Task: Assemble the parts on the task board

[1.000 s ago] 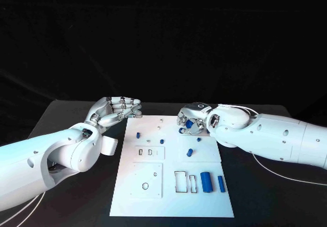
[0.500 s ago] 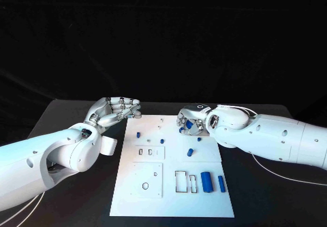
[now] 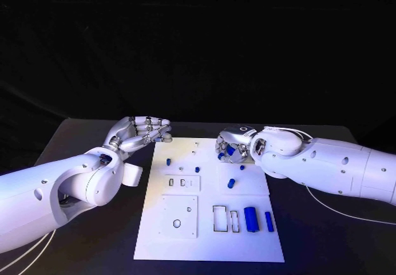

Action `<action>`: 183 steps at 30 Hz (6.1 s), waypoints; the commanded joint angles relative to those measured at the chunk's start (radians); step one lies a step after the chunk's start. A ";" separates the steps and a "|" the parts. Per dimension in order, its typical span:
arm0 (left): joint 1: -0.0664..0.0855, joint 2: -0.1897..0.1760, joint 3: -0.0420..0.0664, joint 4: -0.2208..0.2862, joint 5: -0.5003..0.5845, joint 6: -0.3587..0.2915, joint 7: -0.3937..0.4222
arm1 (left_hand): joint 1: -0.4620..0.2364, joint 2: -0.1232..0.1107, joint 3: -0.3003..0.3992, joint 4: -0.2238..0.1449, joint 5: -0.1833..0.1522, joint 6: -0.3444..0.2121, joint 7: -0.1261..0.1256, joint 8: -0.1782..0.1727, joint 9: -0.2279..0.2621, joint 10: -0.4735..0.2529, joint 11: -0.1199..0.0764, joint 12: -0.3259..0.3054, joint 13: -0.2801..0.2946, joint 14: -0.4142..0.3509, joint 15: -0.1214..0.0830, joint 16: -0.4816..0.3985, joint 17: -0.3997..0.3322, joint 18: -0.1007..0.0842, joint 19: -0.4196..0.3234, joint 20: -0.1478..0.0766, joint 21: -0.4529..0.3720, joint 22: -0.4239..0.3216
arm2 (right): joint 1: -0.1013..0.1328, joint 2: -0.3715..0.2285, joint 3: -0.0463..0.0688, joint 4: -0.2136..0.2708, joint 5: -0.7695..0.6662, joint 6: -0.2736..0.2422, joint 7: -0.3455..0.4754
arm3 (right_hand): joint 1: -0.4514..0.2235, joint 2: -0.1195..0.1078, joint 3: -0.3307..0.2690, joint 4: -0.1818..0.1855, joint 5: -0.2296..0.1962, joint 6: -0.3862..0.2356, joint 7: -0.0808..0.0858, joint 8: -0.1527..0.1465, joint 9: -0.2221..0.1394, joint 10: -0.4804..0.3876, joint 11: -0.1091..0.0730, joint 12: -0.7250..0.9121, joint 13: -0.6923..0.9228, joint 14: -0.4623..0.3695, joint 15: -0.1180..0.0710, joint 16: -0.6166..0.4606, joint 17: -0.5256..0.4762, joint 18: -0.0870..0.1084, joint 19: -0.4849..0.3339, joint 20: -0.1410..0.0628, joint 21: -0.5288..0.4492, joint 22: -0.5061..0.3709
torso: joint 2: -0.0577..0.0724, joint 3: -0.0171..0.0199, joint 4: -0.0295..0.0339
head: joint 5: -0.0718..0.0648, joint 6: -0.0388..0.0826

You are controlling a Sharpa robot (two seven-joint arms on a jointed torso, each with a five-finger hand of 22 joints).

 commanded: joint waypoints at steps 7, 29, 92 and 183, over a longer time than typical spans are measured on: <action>0.002 0.000 0.001 0.000 0.005 0.023 0.000 | -0.006 -0.006 0.009 0.000 -0.005 -0.001 0.004 -0.005 -0.002 0.001 0.008 -0.007 -0.001 0.003 0.001 -0.005 0.002 0.004 0.006 0.002 0.005 -0.002 | -0.003 -0.003 -0.001 0.006 -0.006 -0.005 -0.011 | 0.012 0.025 0.038 -0.004 -0.029 0.024 -0.008 0.019 0.021 0.035 -0.008 0.001 0.003 0.044 -0.010 0.021 0.016 -0.011 0.013 -0.005 0.031 0.040 | 0.000 -0.0003 0.0008 | -0.002 -0.004; 0.002 0.002 0.001 -0.008 0.008 0.026 -0.003 | -0.006 -0.005 0.012 -0.001 -0.005 -0.001 0.005 -0.006 -0.002 0.001 0.008 -0.009 -0.001 0.003 0.001 -0.006 0.003 0.004 0.006 0.002 0.005 -0.002 | 0.012 0.019 0.003 0.033 -0.014 -0.239 -0.102 | 0.024 0.066 0.097 -0.039 -0.055 0.032 -0.018 0.061 0.082 0.076 -0.021 -0.001 0.017 0.050 -0.022 0.049 0.048 -0.020 0.030 -0.016 0.079 0.109 | 0.001 -0.0027 0.0024 | 0.000 0.004; 0.010 0.009 0.001 -0.005 0.012 0.034 -0.009 | -0.004 -0.006 0.019 -0.005 -0.005 -0.001 0.004 -0.007 -0.002 0.001 0.008 -0.011 -0.001 -0.003 0.002 -0.011 0.006 0.004 0.003 0.003 0.002 -0.004 | 0.008 0.200 0.000 -0.125 0.004 -0.133 -0.136 | -0.003 0.055 0.095 -0.036 -0.056 0.019 -0.018 0.067 0.101 0.070 -0.019 -0.004 0.017 0.049 -0.019 0.052 0.046 -0.018 0.020 -0.014 0.074 0.105 | 0.013 -0.0104 0.0158 | 0.013 -0.005; 0.010 0.012 0.000 -0.042 0.021 0.060 -0.018 | -0.001 -0.007 0.034 -0.013 -0.005 -0.003 0.005 -0.011 -0.003 -0.002 0.009 -0.013 -0.001 -0.005 0.003 -0.016 0.011 0.004 0.002 0.003 0.001 -0.007 | -0.001 -0.054 0.005 -0.051 0.395 -0.065 -0.112 | 0.126 0.086 -0.531 0.210 -0.013 -0.227 0.002 0.192 0.111 0.349 -0.017 1.503 1.448 0.102 -0.006 0.185 0.365 -0.077 0.190 -0.004 0.260 0.432 | 0.001 0.0060 -0.0145 | 0.017 -0.004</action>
